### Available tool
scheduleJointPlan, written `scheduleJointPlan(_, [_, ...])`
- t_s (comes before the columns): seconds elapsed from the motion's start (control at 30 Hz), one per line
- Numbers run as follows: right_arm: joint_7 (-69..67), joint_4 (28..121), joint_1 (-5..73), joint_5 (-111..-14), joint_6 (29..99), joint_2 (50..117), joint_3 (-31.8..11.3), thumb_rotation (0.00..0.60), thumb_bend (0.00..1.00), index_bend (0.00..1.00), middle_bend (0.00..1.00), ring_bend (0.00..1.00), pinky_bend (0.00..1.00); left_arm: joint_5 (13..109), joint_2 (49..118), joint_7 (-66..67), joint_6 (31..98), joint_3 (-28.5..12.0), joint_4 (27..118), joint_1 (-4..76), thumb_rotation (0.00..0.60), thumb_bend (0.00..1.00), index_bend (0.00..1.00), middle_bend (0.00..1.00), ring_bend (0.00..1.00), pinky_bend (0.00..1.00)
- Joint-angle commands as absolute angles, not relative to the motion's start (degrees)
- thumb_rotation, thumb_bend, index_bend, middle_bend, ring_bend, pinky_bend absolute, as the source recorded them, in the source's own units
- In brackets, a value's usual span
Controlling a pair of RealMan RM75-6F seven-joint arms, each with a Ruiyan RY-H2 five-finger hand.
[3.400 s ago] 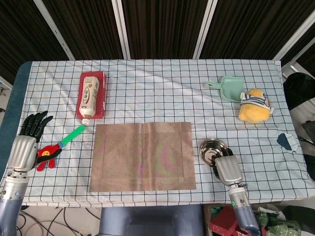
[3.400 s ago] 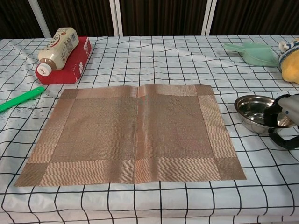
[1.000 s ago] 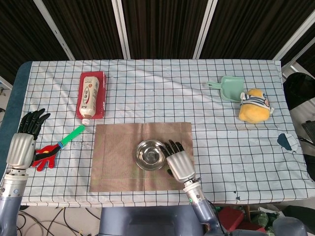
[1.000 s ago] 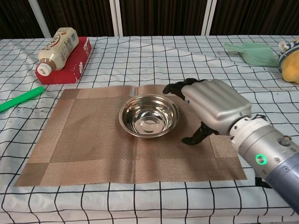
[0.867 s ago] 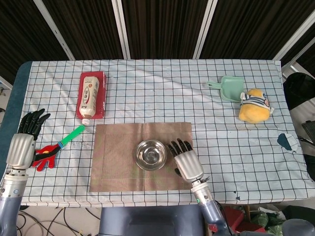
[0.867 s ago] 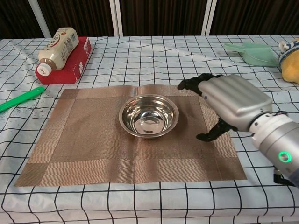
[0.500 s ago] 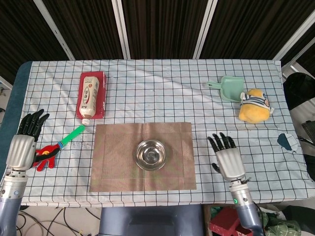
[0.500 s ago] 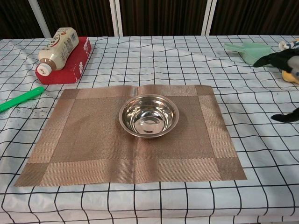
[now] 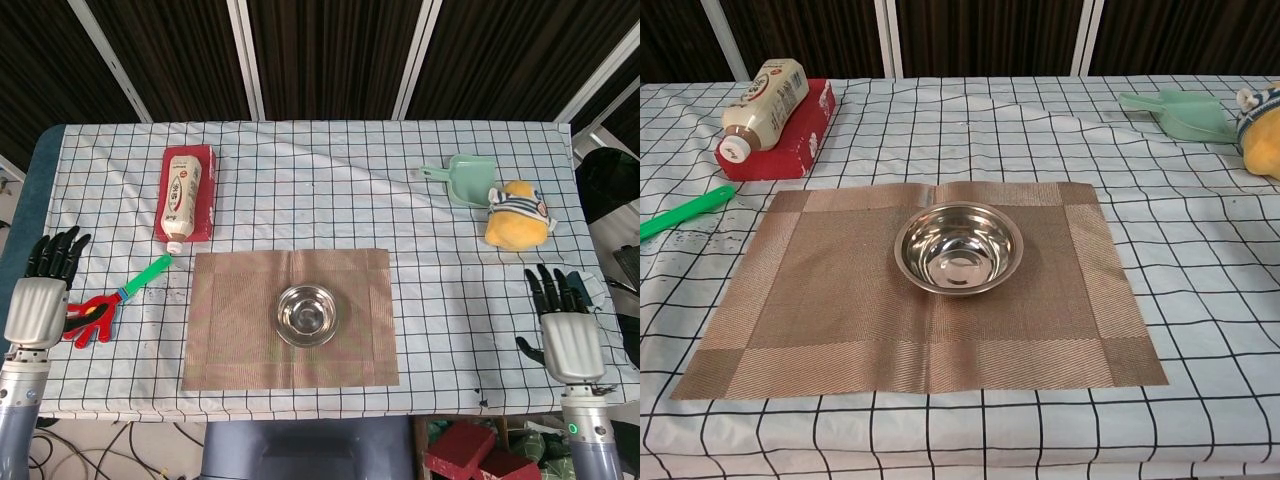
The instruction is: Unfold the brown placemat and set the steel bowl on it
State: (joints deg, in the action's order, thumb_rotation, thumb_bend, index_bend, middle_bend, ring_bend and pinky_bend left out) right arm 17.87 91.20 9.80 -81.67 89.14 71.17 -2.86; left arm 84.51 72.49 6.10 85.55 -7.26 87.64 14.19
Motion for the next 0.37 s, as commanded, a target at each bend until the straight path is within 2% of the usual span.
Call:
scheduleJointPlan(0.03, [16.38,90.73,8.17,-81.36,90.33,69.90,-2.30,0.600,0.03,0.00,0.00,0.01,0.18,83.70,72.07,8.56,85.88,-7.38,88.00,13.76,0.600,0.04,0.00,0.00,0.00,0.00])
scheduleJointPlan(0.37, [11.85,92.35,7.31,-78.06,88.92,69.13,-4.55,0.600,0.03,0.00,0.00,0.00,0.18,82.54,71.01,14.22,85.15,-6.23,90.48,12.86,0.600,0.04,0.00,0.00,0.00,0.00])
